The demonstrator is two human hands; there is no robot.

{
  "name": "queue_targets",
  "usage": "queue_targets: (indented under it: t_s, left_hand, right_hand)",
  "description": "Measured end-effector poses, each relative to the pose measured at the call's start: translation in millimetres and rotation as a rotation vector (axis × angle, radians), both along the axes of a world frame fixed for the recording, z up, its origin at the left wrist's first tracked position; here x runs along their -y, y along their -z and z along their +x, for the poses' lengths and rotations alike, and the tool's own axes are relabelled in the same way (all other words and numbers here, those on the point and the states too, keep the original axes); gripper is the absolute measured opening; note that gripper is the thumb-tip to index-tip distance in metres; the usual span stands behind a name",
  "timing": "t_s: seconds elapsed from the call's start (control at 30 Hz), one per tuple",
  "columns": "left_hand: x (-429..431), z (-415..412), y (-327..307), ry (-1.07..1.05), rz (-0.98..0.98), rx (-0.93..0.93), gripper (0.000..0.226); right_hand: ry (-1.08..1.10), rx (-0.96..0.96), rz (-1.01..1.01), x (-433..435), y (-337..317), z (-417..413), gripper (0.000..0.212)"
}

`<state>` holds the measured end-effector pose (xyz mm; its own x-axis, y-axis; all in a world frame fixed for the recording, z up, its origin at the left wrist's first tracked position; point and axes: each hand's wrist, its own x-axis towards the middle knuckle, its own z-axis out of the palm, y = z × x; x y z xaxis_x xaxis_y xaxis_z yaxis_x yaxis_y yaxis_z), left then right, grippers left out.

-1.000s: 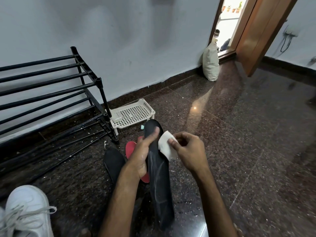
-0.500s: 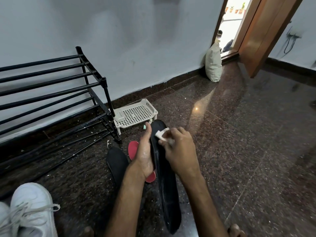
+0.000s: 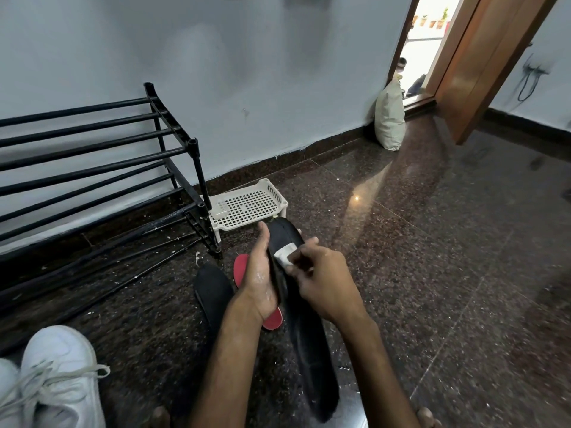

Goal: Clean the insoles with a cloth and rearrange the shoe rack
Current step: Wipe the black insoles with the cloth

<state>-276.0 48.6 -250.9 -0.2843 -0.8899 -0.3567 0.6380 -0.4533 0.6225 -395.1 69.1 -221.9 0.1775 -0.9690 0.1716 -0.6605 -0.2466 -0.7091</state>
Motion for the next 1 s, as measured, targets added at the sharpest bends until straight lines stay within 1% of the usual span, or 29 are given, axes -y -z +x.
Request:
queue_targets:
  t_s: [0.03,0.07,0.1,0.13,0.2,0.27,0.37,0.4,0.43,0.5,0.53,0.57,0.63,0.67,0.77,0.83,0.9,0.93,0.97,1.0]
  left_hand:
    - [-0.5,1.0,0.0,0.018,0.001,-0.022,0.101]
    - [-0.7,2.1,-0.7,0.024,0.002,-0.046,0.102]
    - [-1.0,3.3,-2.7,0.026,0.006,-0.067,0.103]
    - [-0.6,4.3,-4.2,0.032,0.001,-0.08,0.103]
    - [-0.3,6.3,-8.3,0.042,-0.031,-0.105,0.102]
    - [-0.9,8.6,-11.8,0.015,-0.072,-0.139,0.097]
    - [-0.3,9.1,-14.1,-0.081,-0.082,-0.211,0.091]
    - [0.5,9.9,-14.3,-0.105,-0.083,-0.238,0.09]
    - [1.5,10.1,-14.5,-0.119,-0.084,-0.259,0.092]
    - [2.0,12.2,-15.3,-0.156,-0.086,-0.237,0.091]
    - [1.7,13.9,-14.6,-0.161,-0.097,-0.212,0.089]
    - [0.8,15.7,-13.8,-0.161,-0.109,-0.186,0.087]
    - [-2.0,16.4,-14.3,-0.166,-0.106,-0.154,0.086]
    - [-2.7,16.0,-13.8,-0.152,-0.106,-0.147,0.086]
    - [-1.2,10.4,-13.9,-0.129,-0.097,-0.058,0.091]
    - [0.2,10.6,-15.8,-0.142,-0.075,-0.03,0.094]
    - [0.9,16.4,-17.0,-0.184,-0.061,-0.086,0.088]
    - [0.8,19.5,-16.8,-0.199,-0.056,-0.118,0.083]
    - [1.1,21.6,-15.3,-0.209,-0.051,-0.139,0.081]
    - [-0.3,21.1,-16.7,-0.201,-0.05,-0.146,0.082]
  right_hand:
    - [-0.086,0.059,0.093,-2.7,-5.0,1.2,0.003]
    - [-0.148,0.085,0.129,-4.9,-9.0,3.7,0.004]
    - [-0.16,0.077,0.083,-5.4,-9.7,7.7,0.005]
    - [-0.126,0.051,-0.016,-4.7,-8.2,12.3,0.005]
    - [-0.004,-0.058,-0.201,-3.3,-4.7,19.7,0.001]
    - [0.056,-0.121,-0.267,-4.0,-5.8,21.2,0.003]
    - [-0.037,-0.159,-0.186,-6.6,-13.8,22.9,0.004]
    - [-0.08,-0.137,-0.149,-8.4,-15.7,25.9,0.006]
    - [-0.106,-0.089,-0.104,-10.7,-17.1,29.3,0.008]
    - [-0.076,0.043,-0.05,-13.3,-20.5,30.8,0.008]
    - [-0.014,0.091,-0.092,-12.0,-20.8,27.0,0.007]
    - [0.078,0.1,-0.186,-9.8,-21.2,21.0,0.007]
    - [0.23,0.051,-0.371,-3.9,-21.5,11.0,0.007]
    - [0.234,0.032,-0.402,-1.8,-20.9,11.5,0.007]
    - [0.122,0.004,-0.345,-7.0,-7.1,32.4,0.011]
    - [0.055,0.105,-0.285,-13.1,-0.5,38.6,0.018]
    - [-0.106,0.188,-0.187,-12.7,-1.5,32.1,0.016]
    - [-0.196,0.159,-0.134,-11.8,-3.6,27.4,0.014]
    - [-0.242,0.078,-0.107,-10.0,-5.0,23.3,0.014]
    - [-0.225,-0.024,-0.112,-8.7,-5.6,21.1,0.014]
